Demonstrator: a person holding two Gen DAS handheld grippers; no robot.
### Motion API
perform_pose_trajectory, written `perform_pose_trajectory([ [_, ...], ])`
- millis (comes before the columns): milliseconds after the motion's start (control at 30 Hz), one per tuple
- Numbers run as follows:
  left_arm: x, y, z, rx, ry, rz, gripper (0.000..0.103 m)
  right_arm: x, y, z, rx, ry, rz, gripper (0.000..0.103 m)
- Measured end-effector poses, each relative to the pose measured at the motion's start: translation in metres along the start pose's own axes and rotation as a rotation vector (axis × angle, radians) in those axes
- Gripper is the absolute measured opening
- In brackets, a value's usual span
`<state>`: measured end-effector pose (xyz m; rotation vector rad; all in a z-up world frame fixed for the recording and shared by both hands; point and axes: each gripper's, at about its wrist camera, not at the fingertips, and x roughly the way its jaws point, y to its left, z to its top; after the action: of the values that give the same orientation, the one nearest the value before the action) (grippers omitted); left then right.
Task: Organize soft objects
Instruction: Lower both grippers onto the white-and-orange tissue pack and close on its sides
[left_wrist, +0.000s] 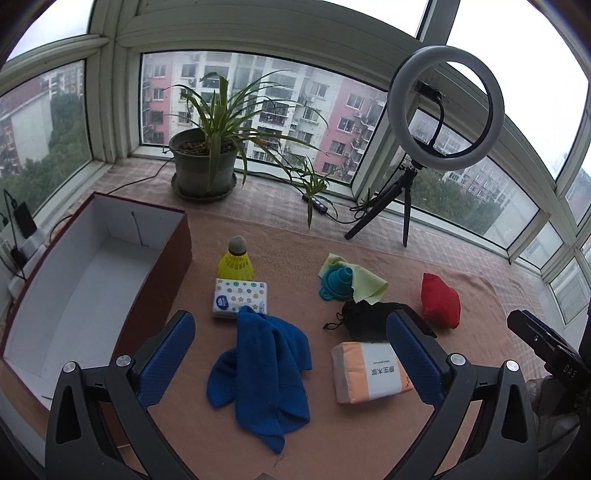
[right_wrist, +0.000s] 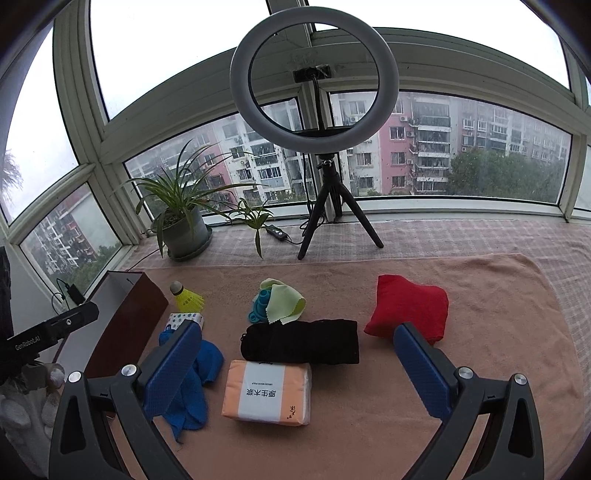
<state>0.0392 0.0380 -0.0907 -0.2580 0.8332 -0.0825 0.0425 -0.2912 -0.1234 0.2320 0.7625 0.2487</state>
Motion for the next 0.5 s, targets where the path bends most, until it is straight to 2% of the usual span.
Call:
perform_pose_trajectory([
  [200, 0.023, 0.004, -0.016, -0.025, 0.104, -0.027, 0.102, 0.023, -0.007, -0.006, 0.034, 0.092, 0.068, 0.103],
  [300, 0.034, -0.002, -0.027, -0.002, 0.143, -0.048, 0.101, 0.037, -0.013, -0.012, 0.054, 0.144, 0.099, 0.103],
  [400, 0.045, -0.013, -0.039, 0.036, 0.189, -0.065, 0.094, 0.053, -0.017, -0.019, 0.068, 0.198, 0.119, 0.103],
  [500, 0.056, -0.023, -0.048, 0.055, 0.238, -0.092, 0.093, 0.067, -0.019, -0.026, 0.074, 0.246, 0.142, 0.102],
])
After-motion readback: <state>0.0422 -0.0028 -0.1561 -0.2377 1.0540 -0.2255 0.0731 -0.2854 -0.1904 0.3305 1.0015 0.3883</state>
